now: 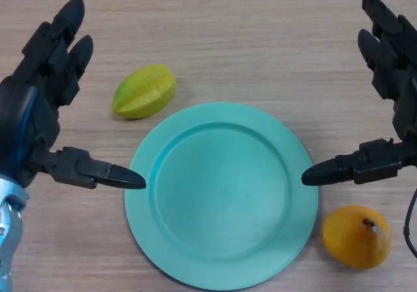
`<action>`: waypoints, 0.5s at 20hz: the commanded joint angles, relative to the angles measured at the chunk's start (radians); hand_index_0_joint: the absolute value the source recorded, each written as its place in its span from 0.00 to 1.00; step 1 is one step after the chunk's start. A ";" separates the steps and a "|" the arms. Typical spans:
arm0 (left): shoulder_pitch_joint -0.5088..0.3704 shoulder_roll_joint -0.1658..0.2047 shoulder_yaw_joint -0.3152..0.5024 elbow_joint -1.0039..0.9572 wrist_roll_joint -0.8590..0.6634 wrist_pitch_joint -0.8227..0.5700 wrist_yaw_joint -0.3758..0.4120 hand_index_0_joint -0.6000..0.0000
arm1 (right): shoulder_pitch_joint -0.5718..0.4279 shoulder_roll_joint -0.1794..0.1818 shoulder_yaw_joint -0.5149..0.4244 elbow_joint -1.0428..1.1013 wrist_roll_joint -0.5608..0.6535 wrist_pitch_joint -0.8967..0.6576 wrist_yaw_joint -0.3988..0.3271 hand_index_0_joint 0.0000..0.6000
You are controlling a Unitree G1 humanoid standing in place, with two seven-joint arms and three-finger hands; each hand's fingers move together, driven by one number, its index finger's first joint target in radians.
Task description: Pick up the yellow starfruit and place it on the plate
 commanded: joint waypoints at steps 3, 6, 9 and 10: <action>-0.019 0.041 0.077 -0.031 -0.001 -0.145 0.009 1.00 | -0.038 -0.011 -0.022 -0.044 0.000 -0.161 -0.021 0.00; -0.022 0.043 0.076 -0.021 0.014 -0.162 0.008 1.00 | -0.030 -0.010 -0.022 -0.040 -0.001 -0.181 -0.019 0.00; -0.064 0.051 0.064 0.062 0.030 -0.207 0.040 1.00 | -0.029 -0.009 -0.025 -0.046 0.001 -0.182 -0.025 0.00; -0.077 0.055 0.068 0.077 0.024 -0.209 0.050 1.00 | -0.029 -0.009 -0.026 -0.049 0.002 -0.180 -0.025 0.00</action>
